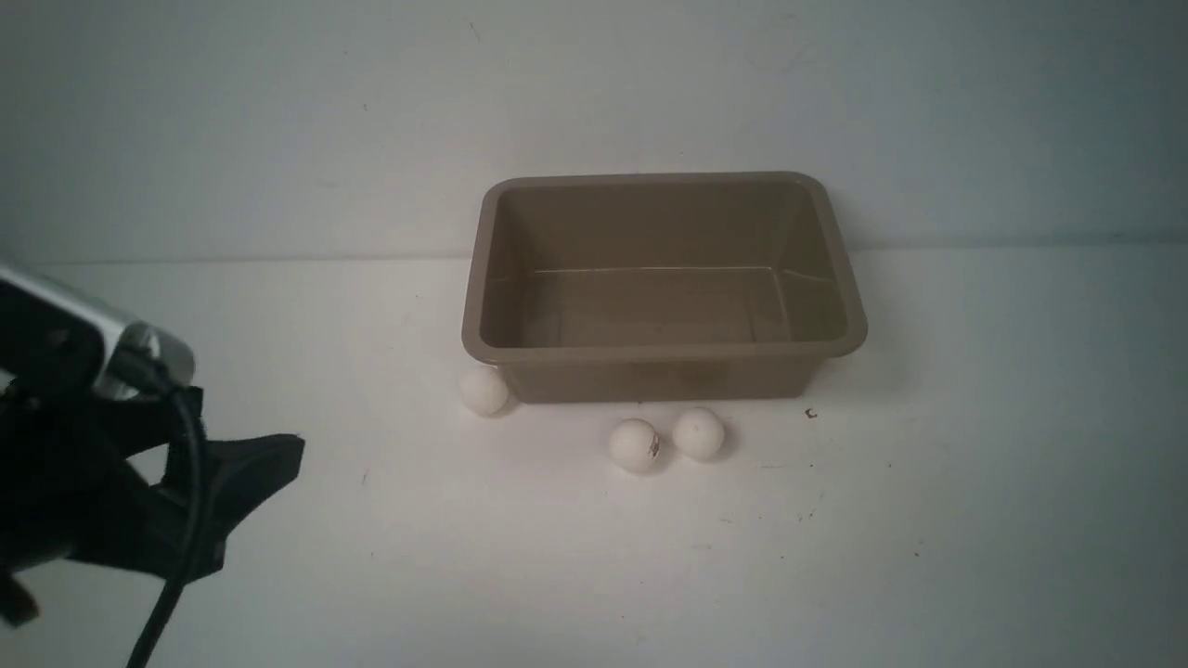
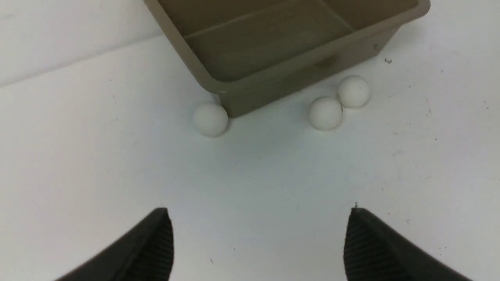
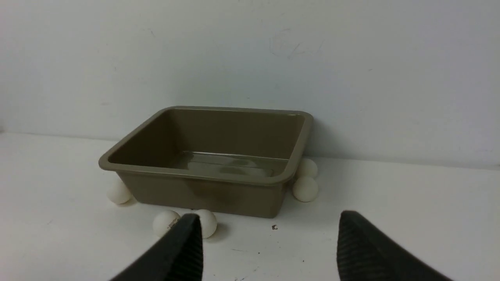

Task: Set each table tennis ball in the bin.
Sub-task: Use the left arm to clamp the table tennis ball closest to it

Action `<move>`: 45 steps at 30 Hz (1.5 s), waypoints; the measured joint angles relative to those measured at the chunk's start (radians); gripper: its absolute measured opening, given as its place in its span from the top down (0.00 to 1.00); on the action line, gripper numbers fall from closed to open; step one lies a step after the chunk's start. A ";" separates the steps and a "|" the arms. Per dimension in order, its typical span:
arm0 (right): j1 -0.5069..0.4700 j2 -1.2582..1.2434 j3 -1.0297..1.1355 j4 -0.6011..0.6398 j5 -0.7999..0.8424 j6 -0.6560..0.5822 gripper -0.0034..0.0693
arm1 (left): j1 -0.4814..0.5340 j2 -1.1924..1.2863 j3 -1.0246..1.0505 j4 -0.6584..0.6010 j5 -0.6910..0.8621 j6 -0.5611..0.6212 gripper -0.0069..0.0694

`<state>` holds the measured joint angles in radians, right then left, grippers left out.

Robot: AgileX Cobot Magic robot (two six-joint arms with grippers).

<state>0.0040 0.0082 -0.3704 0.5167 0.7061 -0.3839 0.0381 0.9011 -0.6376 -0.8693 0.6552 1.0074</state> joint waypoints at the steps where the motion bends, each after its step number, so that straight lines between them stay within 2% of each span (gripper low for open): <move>1: 0.000 0.000 0.000 0.008 -0.001 0.000 0.37 | 0.000 0.046 -0.017 -0.020 0.001 0.033 0.21; 4: 0.000 0.000 0.000 0.013 -0.006 -0.001 0.37 | 0.000 0.167 -0.070 -0.085 0.015 0.169 0.21; 5: 0.000 0.000 0.000 0.014 -0.006 -0.001 0.37 | 0.000 0.174 -0.073 -0.090 0.017 0.179 0.21; 8: 0.000 0.000 0.000 0.032 -0.007 -0.002 0.37 | 0.000 0.304 -0.116 -0.174 0.021 0.364 0.21; 11: 0.000 0.000 0.000 0.038 -0.010 -0.002 0.37 | 0.000 0.390 -0.135 -0.228 0.020 0.463 0.21; 14: 0.000 0.000 0.000 0.046 -0.016 -0.002 0.37 | 0.000 0.459 -0.153 -0.257 0.018 0.506 0.21; 22: 0.000 0.000 0.000 0.059 -0.026 -0.002 0.37 | 0.000 0.620 -0.217 -0.292 -0.001 0.601 0.19; 33: 0.000 0.000 0.000 0.059 -0.028 -0.003 0.37 | -0.006 0.785 -0.296 -0.359 0.023 0.599 0.15; 40: 0.000 0.000 0.000 0.059 -0.028 -0.006 0.37 | -0.071 0.897 -0.364 -0.365 0.015 0.613 0.15; 45: 0.000 0.000 0.000 0.059 -0.025 -0.006 0.37 | -0.080 0.951 -0.404 -0.371 -0.023 0.653 0.15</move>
<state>0.0040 0.0082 -0.3704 0.5757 0.6812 -0.3896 -0.0420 1.8521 -1.0421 -1.2401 0.6317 1.6601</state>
